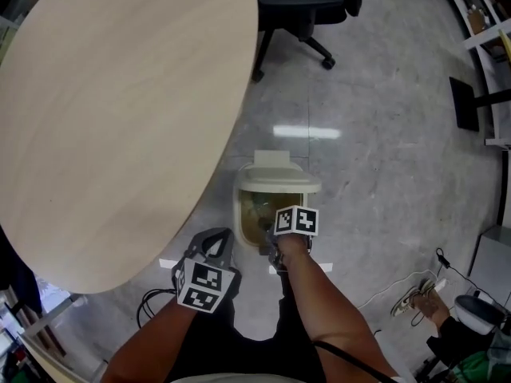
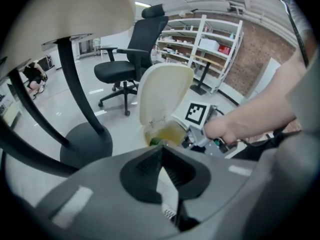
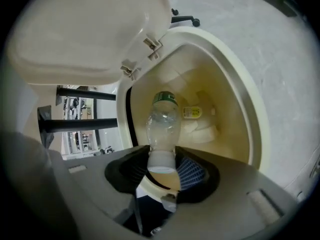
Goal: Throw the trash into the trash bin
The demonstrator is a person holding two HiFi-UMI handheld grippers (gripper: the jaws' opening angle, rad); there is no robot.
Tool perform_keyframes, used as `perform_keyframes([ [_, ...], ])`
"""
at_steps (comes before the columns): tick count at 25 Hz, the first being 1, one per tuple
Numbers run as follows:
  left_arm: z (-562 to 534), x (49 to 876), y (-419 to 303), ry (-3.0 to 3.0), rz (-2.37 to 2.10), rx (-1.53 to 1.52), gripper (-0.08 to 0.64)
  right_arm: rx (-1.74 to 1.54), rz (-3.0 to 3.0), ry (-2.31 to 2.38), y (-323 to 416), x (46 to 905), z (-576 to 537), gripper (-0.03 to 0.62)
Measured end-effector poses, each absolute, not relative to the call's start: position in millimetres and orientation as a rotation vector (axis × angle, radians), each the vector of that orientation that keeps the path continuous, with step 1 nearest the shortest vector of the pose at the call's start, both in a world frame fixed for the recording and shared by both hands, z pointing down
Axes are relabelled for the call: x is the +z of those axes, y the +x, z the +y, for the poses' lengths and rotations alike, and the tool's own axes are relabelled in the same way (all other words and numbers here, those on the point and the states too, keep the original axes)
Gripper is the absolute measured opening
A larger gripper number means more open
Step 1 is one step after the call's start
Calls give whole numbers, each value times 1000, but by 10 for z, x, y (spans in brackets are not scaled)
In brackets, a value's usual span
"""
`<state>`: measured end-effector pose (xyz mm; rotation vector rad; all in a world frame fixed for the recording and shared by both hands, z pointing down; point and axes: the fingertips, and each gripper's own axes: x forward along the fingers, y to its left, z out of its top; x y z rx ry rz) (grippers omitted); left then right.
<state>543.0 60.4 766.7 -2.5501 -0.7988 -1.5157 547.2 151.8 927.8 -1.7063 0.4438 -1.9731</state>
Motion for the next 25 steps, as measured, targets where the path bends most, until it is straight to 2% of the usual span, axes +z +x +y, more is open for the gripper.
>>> perform_keyframes([
  [25, 568, 8035, 5484, -2543, -792, -1500, 7, -2014, 307, -1798, 5723, 10115, 1607, 163],
])
